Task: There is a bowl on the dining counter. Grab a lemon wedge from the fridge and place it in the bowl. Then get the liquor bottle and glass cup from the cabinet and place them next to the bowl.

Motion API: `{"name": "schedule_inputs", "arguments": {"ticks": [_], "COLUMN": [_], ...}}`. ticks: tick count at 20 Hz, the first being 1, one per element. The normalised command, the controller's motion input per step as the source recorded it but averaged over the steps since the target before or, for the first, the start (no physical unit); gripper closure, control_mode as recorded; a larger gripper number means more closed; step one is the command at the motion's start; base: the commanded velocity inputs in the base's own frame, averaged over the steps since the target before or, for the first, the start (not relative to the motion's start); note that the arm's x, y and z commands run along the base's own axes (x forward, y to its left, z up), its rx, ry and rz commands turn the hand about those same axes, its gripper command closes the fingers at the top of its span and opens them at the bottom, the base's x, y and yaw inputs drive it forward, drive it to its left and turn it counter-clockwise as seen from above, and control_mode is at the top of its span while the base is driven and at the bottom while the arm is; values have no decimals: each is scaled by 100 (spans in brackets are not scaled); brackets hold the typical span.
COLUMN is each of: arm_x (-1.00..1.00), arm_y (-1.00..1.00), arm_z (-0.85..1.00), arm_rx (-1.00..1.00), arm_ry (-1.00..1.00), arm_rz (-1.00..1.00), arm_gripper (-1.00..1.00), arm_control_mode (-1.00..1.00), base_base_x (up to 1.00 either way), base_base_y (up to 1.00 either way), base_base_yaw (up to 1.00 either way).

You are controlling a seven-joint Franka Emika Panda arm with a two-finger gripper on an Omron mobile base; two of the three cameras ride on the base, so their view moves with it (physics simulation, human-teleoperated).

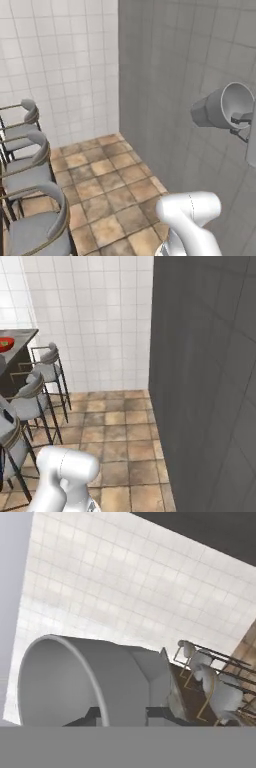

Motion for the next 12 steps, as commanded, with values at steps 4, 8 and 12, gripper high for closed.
{"name": "schedule_inputs", "arguments": {"ticks": [4, 8, 12], "arm_x": [0, 0, 0], "arm_y": [0, 0, 0], "arm_z": [0, 0, 0], "arm_rx": [0, 0, 0], "arm_ry": [0, 0, 0], "arm_rz": [0, 0, 0], "arm_gripper": [100, 100, 100], "arm_control_mode": [100, 100, 100], "base_base_x": [89, 87, 98], "base_base_y": [-62, -63, -50], "base_base_yaw": [37, 37, 40]}}
